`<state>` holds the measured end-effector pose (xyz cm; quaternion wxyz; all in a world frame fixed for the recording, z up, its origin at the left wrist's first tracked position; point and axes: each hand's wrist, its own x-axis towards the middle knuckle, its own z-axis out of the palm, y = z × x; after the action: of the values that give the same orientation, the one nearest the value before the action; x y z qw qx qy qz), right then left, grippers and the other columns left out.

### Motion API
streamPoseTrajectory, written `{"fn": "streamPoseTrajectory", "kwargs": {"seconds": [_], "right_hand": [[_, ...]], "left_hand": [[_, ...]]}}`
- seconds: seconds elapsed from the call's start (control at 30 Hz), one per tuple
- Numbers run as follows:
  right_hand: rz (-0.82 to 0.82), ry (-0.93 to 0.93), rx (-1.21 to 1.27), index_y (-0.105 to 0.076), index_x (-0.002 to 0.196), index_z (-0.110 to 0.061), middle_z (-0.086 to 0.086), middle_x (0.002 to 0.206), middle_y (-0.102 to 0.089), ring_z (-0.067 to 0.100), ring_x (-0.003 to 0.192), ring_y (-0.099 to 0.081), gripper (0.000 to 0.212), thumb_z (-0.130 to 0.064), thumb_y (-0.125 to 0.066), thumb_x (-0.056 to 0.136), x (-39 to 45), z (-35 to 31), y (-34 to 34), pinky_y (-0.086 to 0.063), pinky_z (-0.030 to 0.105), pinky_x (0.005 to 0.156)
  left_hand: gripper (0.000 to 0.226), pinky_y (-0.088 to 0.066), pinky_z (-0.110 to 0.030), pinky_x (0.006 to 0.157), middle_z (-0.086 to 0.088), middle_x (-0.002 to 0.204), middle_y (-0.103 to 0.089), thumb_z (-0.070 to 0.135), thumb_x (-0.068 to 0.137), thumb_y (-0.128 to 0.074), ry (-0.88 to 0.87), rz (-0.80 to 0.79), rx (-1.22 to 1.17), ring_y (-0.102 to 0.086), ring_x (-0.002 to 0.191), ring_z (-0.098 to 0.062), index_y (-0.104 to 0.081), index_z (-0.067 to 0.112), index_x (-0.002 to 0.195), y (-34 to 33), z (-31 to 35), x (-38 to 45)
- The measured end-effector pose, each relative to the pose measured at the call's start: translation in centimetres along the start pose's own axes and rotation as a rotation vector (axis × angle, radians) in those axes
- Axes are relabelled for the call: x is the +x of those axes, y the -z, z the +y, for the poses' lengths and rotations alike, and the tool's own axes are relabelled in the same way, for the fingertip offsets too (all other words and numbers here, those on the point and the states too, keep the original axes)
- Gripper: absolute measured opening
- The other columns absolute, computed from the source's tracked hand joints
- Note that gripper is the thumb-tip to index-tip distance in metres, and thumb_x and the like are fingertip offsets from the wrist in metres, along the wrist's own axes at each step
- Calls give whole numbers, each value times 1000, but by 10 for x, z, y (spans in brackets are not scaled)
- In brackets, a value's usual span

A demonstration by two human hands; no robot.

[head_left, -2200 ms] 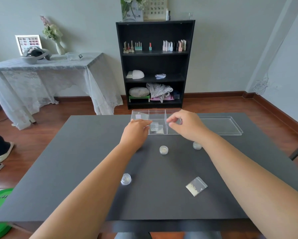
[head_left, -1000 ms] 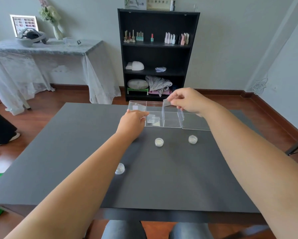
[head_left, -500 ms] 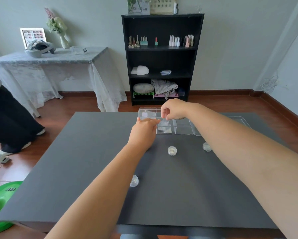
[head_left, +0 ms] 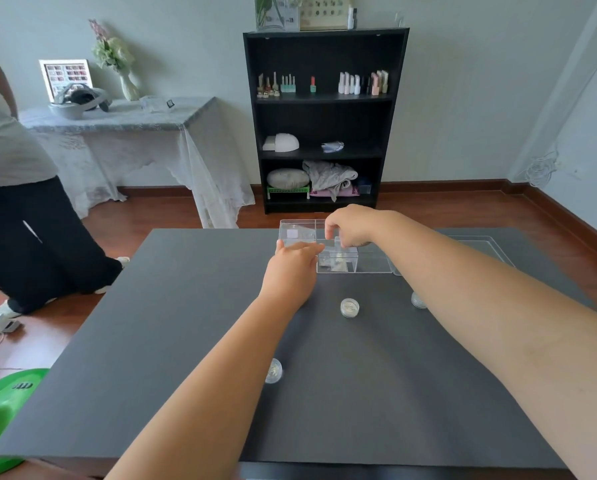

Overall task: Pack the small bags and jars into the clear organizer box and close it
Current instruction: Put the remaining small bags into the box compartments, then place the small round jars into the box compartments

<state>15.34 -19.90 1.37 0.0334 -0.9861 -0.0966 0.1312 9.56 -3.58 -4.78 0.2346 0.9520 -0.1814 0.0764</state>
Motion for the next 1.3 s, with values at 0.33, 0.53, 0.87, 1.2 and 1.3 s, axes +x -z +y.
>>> {"fn": "streamPoseTrajectory", "kwargs": {"seconds": [0.33,0.53,0.87,1.2,1.3], "right_hand": [[351,83,267,-65,107,-28,-1,110,-55,13,95,-54,25,-16,-64,85,-28,18,-13,-42,28,77],[489,-2,440,-65,96,-36,-18,90,-63,-1,67,-53,16,-24,-65,86,-103,46,-40,-37,21,59],[442,-141,444,-64,90,-35,-15,94,-52,5,79,-55,12,-37,-72,81,-152,75,-104,-44,28,69],[601,-147,556,-64,83,-33,-12,87,-58,1,78,-54,15,-21,-72,79,-148,68,-127,-36,13,65],[647,-140,589,-64,84,-31,-12,83,-59,-1,78,-54,17,-20,-75,76,-148,67,-130,-35,10,67]], "left_hand": [[35,-43,-45,98,-1,136,-57,15,98,-45,-17,4,-19,-30,137,-44,-58,23,130,1,-2,3],[28,-48,-33,80,-6,142,-44,14,92,-56,-204,165,-68,-55,110,-27,-68,18,117,9,-5,-8],[35,-50,-34,80,5,103,-58,53,78,-67,-280,-337,-37,-57,89,-15,-68,31,106,2,28,-36],[26,-49,-27,76,4,103,-67,21,82,-63,-358,-198,-63,-57,80,-11,-69,25,107,20,61,-9],[23,-47,-23,71,4,104,-66,18,81,-65,-340,-142,-93,-61,81,-12,-66,22,104,29,74,22]]}}
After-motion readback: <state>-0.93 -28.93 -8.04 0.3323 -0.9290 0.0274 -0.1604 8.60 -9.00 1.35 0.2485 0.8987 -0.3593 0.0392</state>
